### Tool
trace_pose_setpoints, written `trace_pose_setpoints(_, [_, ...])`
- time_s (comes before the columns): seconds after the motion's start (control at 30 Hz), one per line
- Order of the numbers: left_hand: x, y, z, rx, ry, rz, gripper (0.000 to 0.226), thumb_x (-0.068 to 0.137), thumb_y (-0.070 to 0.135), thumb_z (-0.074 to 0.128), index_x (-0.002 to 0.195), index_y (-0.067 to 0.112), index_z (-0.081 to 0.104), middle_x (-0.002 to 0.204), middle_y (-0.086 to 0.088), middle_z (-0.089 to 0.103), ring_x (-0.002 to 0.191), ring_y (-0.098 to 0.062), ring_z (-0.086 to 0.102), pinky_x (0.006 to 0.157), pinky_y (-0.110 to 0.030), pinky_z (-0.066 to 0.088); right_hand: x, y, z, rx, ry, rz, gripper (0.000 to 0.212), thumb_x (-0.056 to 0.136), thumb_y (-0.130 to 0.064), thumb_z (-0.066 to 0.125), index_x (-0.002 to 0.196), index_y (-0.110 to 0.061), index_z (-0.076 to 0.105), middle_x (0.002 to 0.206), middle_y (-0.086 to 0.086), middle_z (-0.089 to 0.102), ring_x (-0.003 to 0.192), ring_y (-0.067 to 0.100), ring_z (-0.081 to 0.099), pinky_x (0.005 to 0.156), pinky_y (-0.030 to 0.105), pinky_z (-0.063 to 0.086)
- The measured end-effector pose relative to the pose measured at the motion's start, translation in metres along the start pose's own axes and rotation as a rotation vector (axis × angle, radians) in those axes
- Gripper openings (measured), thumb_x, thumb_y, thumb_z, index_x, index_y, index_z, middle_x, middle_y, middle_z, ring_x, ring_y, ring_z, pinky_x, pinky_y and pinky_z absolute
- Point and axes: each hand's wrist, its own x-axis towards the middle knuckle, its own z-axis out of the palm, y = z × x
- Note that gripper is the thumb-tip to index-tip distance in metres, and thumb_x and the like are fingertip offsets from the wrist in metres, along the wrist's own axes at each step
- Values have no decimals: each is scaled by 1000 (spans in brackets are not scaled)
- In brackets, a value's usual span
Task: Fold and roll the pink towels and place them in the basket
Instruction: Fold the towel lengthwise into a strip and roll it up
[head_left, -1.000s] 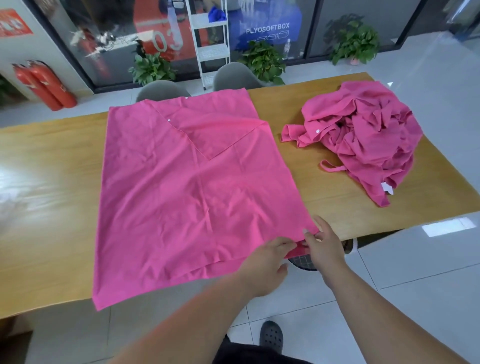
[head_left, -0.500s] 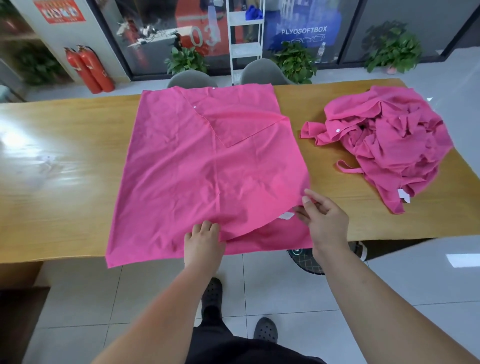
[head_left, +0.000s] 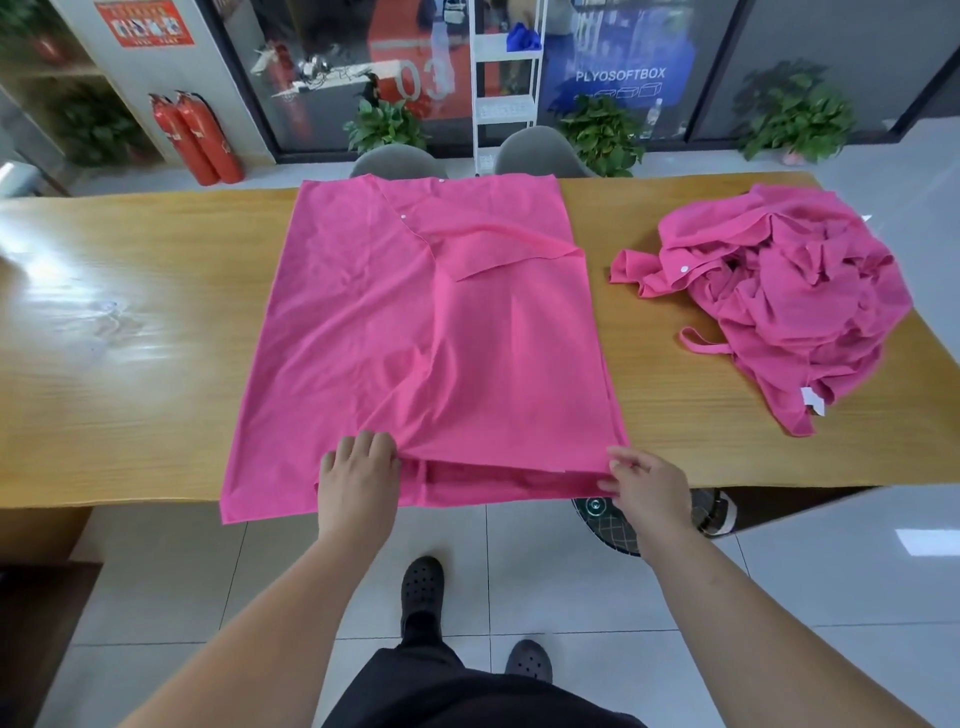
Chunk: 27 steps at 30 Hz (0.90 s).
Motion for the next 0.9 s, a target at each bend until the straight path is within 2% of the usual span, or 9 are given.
trace_pose_setpoints(0.07, [-4, 1, -9, -51, 123, -13, 5, 96, 20, 58, 96, 15, 56, 100, -4, 55, 89, -32, 49, 81, -47, 39, -5, -11, -2, 24, 90, -183, 24, 102, -19, 66, 111, -38, 79, 104, -20, 76, 88, 5, 75, 84, 35, 61])
trace_pose_setpoints(0.13, [-9, 0, -6, -32, 112, 31, 10, 95, 25, 57, 94, 16, 58, 99, -4, 53, 88, -31, 48, 80, -47, 39, -10, -11, -5, 37, 170, -266, 24, 103, -22, 64, 115, -39, 76, 103, -21, 75, 92, 0, 72, 82, 27, 55])
trace_pose_setpoints(0.27, [-23, 1, 18, 70, -136, 93, 19, 86, 25, 83, 87, 20, 64, 86, 2, 54, 83, -30, 53, 77, -47, 45, -2, 28, -5, -19, 142, -31, 27, 102, -17, 64, 123, -34, 65, 98, -13, 75, 72, 3, 75, 63, 31, 55])
trace_pose_setpoints(0.4, [-33, 22, 19, -65, -305, -224, 10, 97, 39, 68, 100, 30, 64, 99, 8, 59, 100, -24, 57, 92, -42, 43, 10, 51, -9, -20, 132, 103, 28, 99, -20, 70, 125, -26, 61, 93, -7, 76, 69, 10, 77, 70, 45, 62])
trace_pose_setpoints(0.47, [-38, 30, 18, -180, -352, -422, 13, 100, 41, 60, 98, 29, 58, 95, 9, 62, 95, -23, 60, 93, -44, 47, 11, 56, -11, -38, 147, 116, 22, 97, -28, 73, 118, -24, 66, 89, -9, 76, 72, 14, 77, 71, 48, 65])
trace_pose_setpoints(0.6, [-43, 51, 15, -809, -391, -988, 36, 104, 46, 59, 85, 15, 57, 78, -1, 66, 75, -29, 63, 71, -36, 52, 15, 63, -11, 125, 172, 208, 21, 96, -29, 76, 112, -19, 66, 93, 0, 75, 83, 22, 76, 79, 49, 65])
trace_pose_setpoints(0.67, [-41, 57, 16, -1149, -405, -1220, 29, 104, 43, 64, 95, 16, 61, 94, -2, 72, 86, -24, 72, 78, -37, 57, 19, 61, -11, 306, 131, 274, 21, 97, -18, 77, 113, -14, 64, 97, 7, 75, 87, 23, 78, 81, 43, 64])
trace_pose_setpoints(0.77, [-34, 53, 22, -1394, -353, -1342, 32, 101, 35, 71, 122, 13, 59, 114, -4, 74, 94, -21, 79, 92, -43, 62, 20, 53, -11, 432, 96, 307, 27, 95, -8, 78, 119, -13, 65, 99, 9, 75, 87, 20, 75, 85, 38, 62])
trace_pose_setpoints(0.9, [-31, 44, 24, -1477, -240, -1422, 27, 99, 29, 75, 118, 12, 64, 112, -1, 75, 93, -20, 79, 88, -39, 63, 12, 54, -15, 572, 66, 329, 25, 92, -8, 80, 115, -15, 73, 94, 4, 72, 81, 13, 67, 77, 30, 61])
